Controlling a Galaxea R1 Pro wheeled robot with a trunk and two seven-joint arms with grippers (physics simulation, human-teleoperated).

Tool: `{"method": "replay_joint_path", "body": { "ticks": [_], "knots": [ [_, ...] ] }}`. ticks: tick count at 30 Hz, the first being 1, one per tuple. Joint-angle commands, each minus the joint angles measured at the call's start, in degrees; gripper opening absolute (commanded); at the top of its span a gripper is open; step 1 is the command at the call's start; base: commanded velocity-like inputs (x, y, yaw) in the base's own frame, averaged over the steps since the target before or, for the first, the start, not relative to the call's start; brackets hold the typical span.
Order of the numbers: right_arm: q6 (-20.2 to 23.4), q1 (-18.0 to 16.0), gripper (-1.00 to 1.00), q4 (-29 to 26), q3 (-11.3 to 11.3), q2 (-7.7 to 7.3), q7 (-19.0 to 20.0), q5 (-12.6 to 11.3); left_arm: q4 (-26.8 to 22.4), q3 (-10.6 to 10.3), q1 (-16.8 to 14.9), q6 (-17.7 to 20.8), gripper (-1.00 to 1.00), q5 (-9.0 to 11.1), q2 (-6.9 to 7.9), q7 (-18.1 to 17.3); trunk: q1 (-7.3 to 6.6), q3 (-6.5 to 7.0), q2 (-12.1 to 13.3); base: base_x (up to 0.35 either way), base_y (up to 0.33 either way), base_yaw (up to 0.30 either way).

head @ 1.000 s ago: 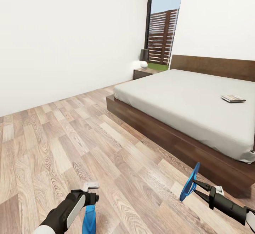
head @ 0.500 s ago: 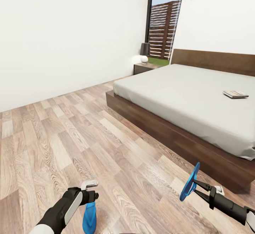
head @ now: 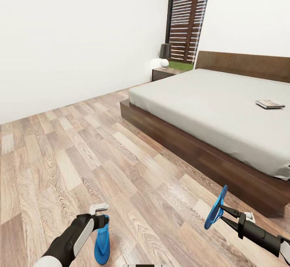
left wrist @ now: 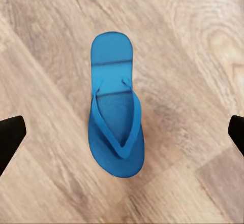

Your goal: In the bedroom, move the book from the bed onto either nightstand, and place the two sandals side by side next to the bed.

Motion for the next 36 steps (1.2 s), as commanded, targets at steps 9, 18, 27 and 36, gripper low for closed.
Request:
{"method": "replay_joint_path", "body": {
  "ticks": [9,18,27,36],
  "knots": [
    [0.36,-0.02,-1.00,0.01,-0.04,0.00,0.06,-0.19,2.43,-0.50,-0.02,-9.25,1.00,0.72,-0.15,2.46,-0.01,-0.05,-0.02,0.000,0.000,0.000],
    [0.36,-0.02,-1.00,0.01,-0.04,0.00,0.06,-0.19,2.81,-0.62,-0.02,-9.44,1.00,0.70,-0.23,2.46,0.17,-1.60,-0.11,0.000,0.000,0.000],
    [0.38,-0.02,-1.00,-0.11,-0.12,-0.14,0.12,-0.19,2.82,-0.82,-0.02,-9.32,1.00,0.76,-0.39,2.06,0.40,-3.59,-0.23,0.000,0.000,0.000],
    [0.42,-0.02,-1.00,-2.14,0.02,-0.18,0.23,-0.19,2.82,-0.81,-0.02,-9.35,1.00,0.86,-1.02,1.28,0.63,-5.59,-0.35,0.000,0.000,0.000]
  ]
}}
